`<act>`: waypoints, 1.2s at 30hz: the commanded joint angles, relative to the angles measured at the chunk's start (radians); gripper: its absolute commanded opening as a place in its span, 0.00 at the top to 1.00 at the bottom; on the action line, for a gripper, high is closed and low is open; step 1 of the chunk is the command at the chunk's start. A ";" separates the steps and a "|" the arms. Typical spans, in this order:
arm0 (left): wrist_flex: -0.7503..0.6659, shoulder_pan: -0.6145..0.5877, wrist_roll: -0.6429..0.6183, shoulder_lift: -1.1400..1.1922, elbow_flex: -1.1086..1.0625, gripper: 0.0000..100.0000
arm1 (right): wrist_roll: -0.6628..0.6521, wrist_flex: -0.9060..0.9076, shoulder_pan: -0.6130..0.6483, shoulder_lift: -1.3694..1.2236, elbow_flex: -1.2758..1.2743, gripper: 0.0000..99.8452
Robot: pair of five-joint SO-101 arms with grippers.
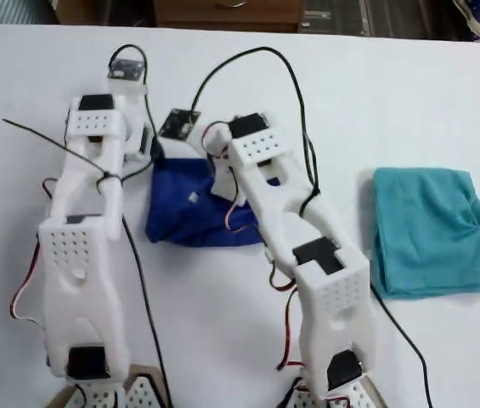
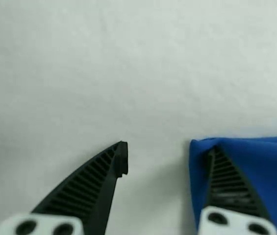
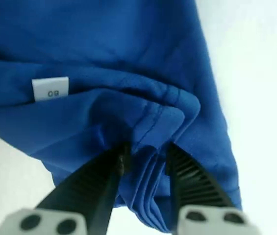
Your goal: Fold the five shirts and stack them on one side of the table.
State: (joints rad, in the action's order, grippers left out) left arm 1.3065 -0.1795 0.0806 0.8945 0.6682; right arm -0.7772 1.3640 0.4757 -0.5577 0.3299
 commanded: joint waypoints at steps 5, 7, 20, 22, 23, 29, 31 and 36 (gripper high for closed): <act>-0.031 -0.038 -0.015 0.002 0.018 0.74 | 0.000 -0.002 0.001 0.044 0.063 0.87; -0.031 -0.051 -0.055 0.002 0.018 0.74 | 0.000 0.005 0.016 0.053 0.071 0.87; -0.031 -0.091 -0.184 0.002 0.022 0.74 | -0.002 -0.013 0.041 0.059 0.135 0.87; -0.031 -0.091 -0.184 0.002 0.022 0.74 | 0.000 0.012 0.045 0.058 0.172 0.87; -0.031 -0.091 -0.184 0.002 0.022 0.74 | 0.000 0.016 0.045 0.056 0.187 0.87; -0.031 -0.091 -0.184 0.002 0.022 0.74 | 0.000 -0.016 0.050 0.007 0.207 0.87; -0.031 -0.091 -0.184 0.002 0.022 0.74 | 0.000 -0.018 0.050 -0.028 0.209 0.87; -0.031 -0.091 -0.184 0.002 0.022 0.74 | 0.002 -0.033 0.050 -0.099 0.229 0.87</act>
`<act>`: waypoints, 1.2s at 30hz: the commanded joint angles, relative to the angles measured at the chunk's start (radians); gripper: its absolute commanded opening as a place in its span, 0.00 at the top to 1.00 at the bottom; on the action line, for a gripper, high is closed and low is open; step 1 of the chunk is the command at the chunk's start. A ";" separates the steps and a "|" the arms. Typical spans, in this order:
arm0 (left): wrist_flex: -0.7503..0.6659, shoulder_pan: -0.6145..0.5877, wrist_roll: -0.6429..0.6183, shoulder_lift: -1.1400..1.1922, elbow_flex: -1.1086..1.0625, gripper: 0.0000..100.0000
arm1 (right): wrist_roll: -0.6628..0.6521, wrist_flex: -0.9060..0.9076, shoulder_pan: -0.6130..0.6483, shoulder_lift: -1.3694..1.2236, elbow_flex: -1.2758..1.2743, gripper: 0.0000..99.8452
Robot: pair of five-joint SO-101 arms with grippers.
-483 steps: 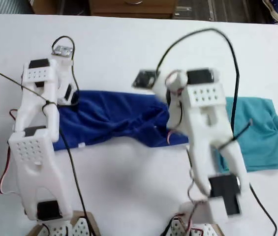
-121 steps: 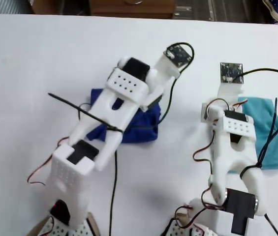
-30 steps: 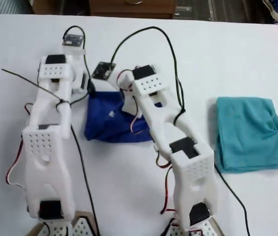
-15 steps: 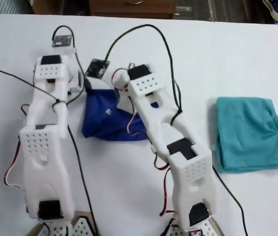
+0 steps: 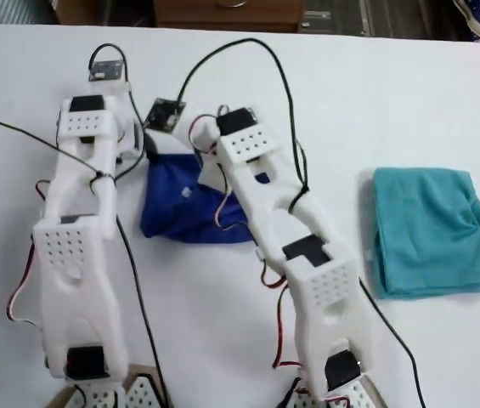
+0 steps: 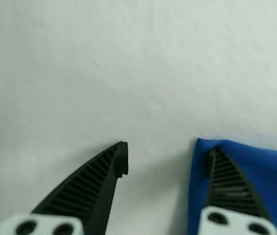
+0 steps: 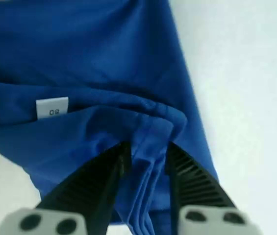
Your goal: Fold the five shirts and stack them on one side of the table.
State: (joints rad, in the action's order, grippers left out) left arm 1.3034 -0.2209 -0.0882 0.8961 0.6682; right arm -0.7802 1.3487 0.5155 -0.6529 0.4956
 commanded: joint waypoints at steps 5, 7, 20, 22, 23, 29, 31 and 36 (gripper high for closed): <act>-0.028 -0.048 -0.015 0.000 0.022 0.74 | 0.005 -0.021 0.008 -0.048 0.126 0.88; -0.028 -0.048 -0.015 0.000 0.022 0.74 | 0.005 -0.021 0.010 -0.070 0.140 0.88; -0.028 -0.046 -0.015 0.000 0.022 0.74 | -0.005 0.001 0.010 -0.068 0.147 0.98; -0.028 -0.046 -0.014 0.000 0.022 0.74 | -0.005 0.022 0.010 -0.036 0.147 0.98; -0.028 -0.046 -0.014 0.000 0.022 0.74 | -0.005 0.033 0.010 -0.021 0.147 0.98; -0.028 -0.046 -0.014 0.000 0.022 0.74 | -0.005 0.110 0.005 0.044 0.147 0.98; -0.028 -0.046 -0.014 0.000 0.022 0.74 | -0.005 0.139 0.005 0.054 0.147 0.98; -0.028 -0.046 -0.014 0.000 0.022 0.74 | -0.005 0.225 0.010 0.074 0.146 0.98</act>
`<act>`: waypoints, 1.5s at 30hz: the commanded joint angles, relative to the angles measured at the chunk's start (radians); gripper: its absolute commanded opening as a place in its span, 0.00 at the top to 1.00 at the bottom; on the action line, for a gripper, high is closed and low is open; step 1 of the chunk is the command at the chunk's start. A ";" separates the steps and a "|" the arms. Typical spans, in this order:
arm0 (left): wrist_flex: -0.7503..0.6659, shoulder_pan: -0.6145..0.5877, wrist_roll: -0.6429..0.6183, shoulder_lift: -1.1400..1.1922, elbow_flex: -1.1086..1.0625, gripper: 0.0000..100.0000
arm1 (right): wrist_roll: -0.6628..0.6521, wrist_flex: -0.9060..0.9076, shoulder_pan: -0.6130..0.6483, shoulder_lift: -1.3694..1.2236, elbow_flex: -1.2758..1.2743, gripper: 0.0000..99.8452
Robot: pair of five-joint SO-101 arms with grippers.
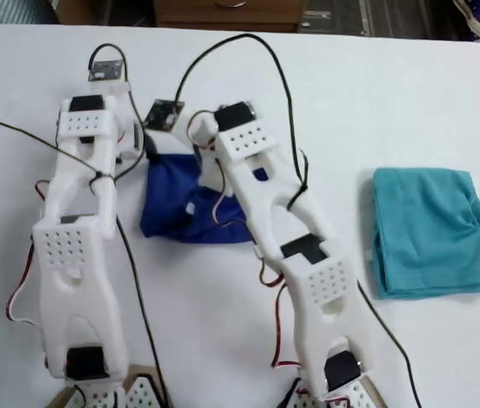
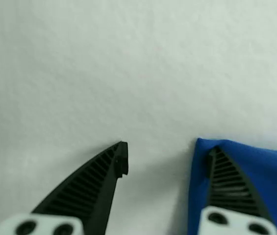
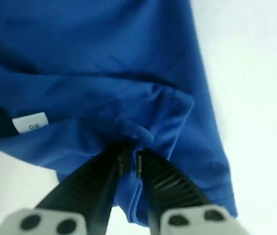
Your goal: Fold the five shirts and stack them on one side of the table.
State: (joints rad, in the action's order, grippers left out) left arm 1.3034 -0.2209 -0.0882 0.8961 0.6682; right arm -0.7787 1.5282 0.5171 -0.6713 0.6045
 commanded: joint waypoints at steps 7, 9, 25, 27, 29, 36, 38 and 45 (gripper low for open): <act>-0.029 -0.046 -0.012 0.002 0.022 0.74 | 0.002 0.163 0.001 0.124 0.028 0.98; -0.029 -0.046 -0.012 0.002 0.022 0.74 | 0.002 0.168 -0.010 0.128 0.005 0.98; -0.029 -0.044 -0.011 0.002 0.022 0.74 | 0.006 0.071 -0.045 0.403 -0.176 0.84; -0.029 -0.044 -0.011 0.002 0.022 0.74 | 0.063 -0.004 -0.061 0.386 -0.180 0.84; -0.029 -0.044 -0.011 0.002 0.022 0.74 | 0.109 -0.073 -0.064 0.335 -0.178 0.84; -0.029 -0.044 -0.011 0.002 0.022 0.74 | 0.114 -0.203 -0.028 0.105 -0.170 0.84; -0.029 -0.044 -0.011 0.002 0.022 0.74 | 0.114 -0.222 -0.022 0.062 -0.147 0.84; -0.029 -0.044 -0.011 0.002 0.022 0.74 | 0.114 -0.196 -0.013 -0.054 -0.003 0.84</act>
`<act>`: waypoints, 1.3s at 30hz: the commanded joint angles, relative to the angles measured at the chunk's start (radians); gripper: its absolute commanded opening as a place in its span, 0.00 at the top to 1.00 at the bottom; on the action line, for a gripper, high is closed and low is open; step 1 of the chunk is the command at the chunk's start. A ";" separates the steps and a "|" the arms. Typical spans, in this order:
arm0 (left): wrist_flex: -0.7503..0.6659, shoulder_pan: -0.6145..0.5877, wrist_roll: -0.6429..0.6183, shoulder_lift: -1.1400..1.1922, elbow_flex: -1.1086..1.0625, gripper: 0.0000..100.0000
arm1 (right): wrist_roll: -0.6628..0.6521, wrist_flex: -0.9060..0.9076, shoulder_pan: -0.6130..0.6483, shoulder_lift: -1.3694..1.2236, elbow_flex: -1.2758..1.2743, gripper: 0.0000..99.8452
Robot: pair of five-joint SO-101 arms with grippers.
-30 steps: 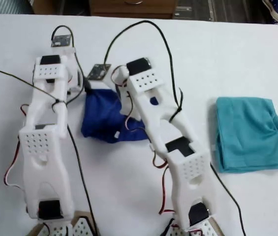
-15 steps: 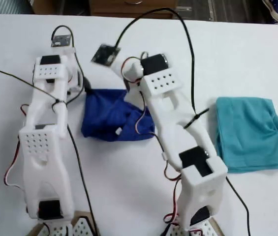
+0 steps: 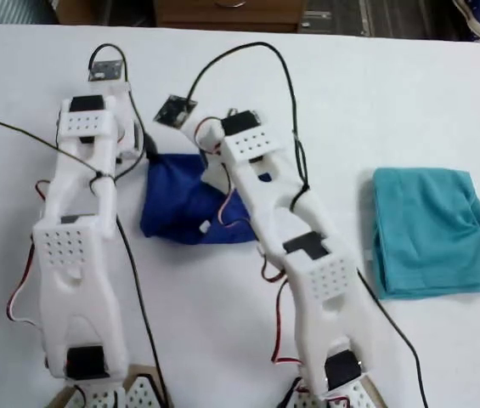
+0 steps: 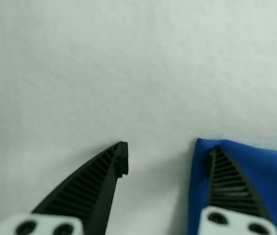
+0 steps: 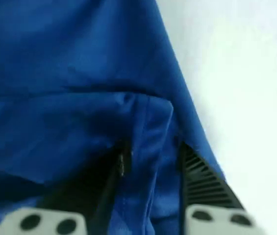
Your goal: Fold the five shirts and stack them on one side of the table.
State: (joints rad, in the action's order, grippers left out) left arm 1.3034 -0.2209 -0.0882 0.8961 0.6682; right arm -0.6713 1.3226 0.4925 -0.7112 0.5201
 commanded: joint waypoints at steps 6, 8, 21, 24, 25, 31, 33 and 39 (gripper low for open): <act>-0.029 -0.044 -0.011 0.002 0.022 0.74 | 0.006 0.016 0.013 -0.113 0.141 0.84; -0.031 -0.044 -0.011 0.002 0.022 0.74 | 0.006 0.027 0.010 -0.127 0.146 0.84; -0.037 -0.044 -0.011 0.002 0.022 0.74 | -0.103 0.252 0.008 -0.016 0.141 0.84; -0.037 -0.044 -0.011 0.002 0.022 0.74 | -0.129 0.305 0.007 -0.010 0.146 0.84; -0.037 -0.044 -0.011 0.002 0.022 0.74 | -0.129 0.314 0.007 -0.010 0.146 0.84; -0.037 -0.044 -0.011 0.002 0.022 0.74 | -0.126 0.344 0.002 0.002 0.146 0.84; -0.037 -0.044 -0.011 0.002 0.022 0.74 | -0.126 0.344 -0.004 0.031 0.146 0.84; -0.037 -0.044 -0.011 0.002 0.022 0.74 | -0.127 0.363 -0.024 0.142 0.126 0.84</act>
State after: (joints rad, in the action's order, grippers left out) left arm 1.2973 -0.2209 -0.0882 0.8961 0.6682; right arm -0.7925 1.6663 0.4803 -0.6805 0.6429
